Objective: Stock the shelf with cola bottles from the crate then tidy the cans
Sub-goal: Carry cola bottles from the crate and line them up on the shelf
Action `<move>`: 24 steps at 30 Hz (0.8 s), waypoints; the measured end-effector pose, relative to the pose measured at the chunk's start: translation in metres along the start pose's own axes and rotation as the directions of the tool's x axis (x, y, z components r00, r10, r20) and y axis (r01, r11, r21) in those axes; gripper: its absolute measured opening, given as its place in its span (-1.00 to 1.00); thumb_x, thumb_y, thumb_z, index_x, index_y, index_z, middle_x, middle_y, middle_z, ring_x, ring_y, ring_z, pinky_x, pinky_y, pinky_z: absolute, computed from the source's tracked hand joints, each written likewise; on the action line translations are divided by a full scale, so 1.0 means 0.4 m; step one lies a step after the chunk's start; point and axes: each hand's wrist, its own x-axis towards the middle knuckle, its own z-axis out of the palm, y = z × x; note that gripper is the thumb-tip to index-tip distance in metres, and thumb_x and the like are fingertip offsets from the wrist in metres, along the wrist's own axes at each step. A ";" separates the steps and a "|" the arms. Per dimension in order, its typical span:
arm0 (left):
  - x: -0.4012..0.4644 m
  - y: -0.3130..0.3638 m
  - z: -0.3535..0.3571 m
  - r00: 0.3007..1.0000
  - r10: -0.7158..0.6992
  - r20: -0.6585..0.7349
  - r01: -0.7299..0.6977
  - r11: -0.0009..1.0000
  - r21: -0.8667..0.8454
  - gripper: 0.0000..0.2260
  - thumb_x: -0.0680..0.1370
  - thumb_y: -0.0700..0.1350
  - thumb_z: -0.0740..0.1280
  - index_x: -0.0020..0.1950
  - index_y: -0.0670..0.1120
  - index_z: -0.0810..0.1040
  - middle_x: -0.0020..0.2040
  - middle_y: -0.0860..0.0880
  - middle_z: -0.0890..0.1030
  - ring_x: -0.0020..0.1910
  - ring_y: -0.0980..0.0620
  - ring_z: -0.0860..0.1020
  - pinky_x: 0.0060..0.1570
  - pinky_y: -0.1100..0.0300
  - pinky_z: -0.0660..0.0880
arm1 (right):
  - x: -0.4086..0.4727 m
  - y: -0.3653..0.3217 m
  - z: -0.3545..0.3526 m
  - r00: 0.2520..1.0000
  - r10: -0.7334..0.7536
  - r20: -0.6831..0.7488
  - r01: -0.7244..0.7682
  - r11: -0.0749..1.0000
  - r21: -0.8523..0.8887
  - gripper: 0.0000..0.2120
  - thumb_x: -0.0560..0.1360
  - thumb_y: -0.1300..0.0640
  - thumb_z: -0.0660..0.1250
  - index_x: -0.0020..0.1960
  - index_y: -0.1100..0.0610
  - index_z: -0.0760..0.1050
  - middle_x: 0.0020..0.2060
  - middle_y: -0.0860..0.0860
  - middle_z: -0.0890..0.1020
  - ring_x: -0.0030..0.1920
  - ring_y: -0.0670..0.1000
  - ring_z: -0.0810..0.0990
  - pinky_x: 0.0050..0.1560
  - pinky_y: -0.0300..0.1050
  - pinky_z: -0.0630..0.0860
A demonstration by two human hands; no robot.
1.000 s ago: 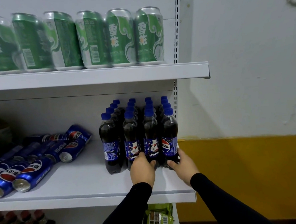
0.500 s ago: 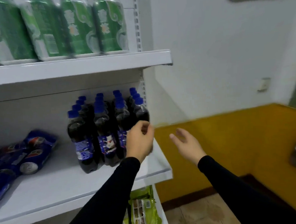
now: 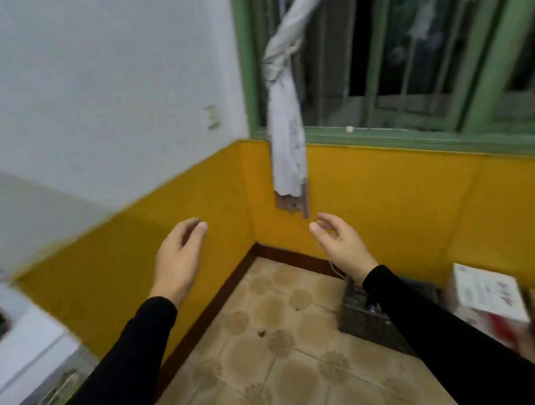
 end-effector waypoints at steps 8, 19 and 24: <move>0.047 0.079 0.525 0.964 -0.074 0.256 0.055 0.995 0.078 -0.59 0.61 0.20 0.21 0.41 0.08 0.41 0.37 0.08 0.47 0.33 0.03 0.46 0.31 0.02 0.39 | 0.037 0.301 -0.494 0.955 0.215 -0.203 -0.227 0.973 -0.042 -0.45 0.59 -0.12 0.24 0.49 0.09 0.28 0.41 0.01 0.41 0.36 0.01 0.41 0.16 -0.18 0.34; 0.201 0.075 1.120 0.804 -0.198 0.561 0.096 0.974 0.205 -0.53 0.60 0.22 0.20 0.45 0.05 0.36 0.40 0.03 0.45 0.33 0.02 0.45 0.28 0.08 0.36 | 0.220 0.588 -0.815 0.831 0.456 -0.320 -0.487 0.873 -0.023 -0.48 0.58 -0.13 0.25 0.44 0.12 0.35 0.35 0.06 0.48 0.30 0.04 0.46 0.12 -0.18 0.36; 0.350 -0.020 1.351 0.729 -0.255 0.636 0.132 0.963 0.234 -0.55 0.61 0.19 0.21 0.43 0.01 0.39 0.41 -0.02 0.45 0.33 -0.05 0.45 0.30 0.02 0.37 | 0.378 0.698 -0.823 0.779 0.532 -0.333 -0.571 0.821 -0.026 -0.52 0.57 -0.12 0.26 0.40 0.09 0.37 0.28 0.03 0.53 0.11 -0.07 0.46 0.09 -0.17 0.39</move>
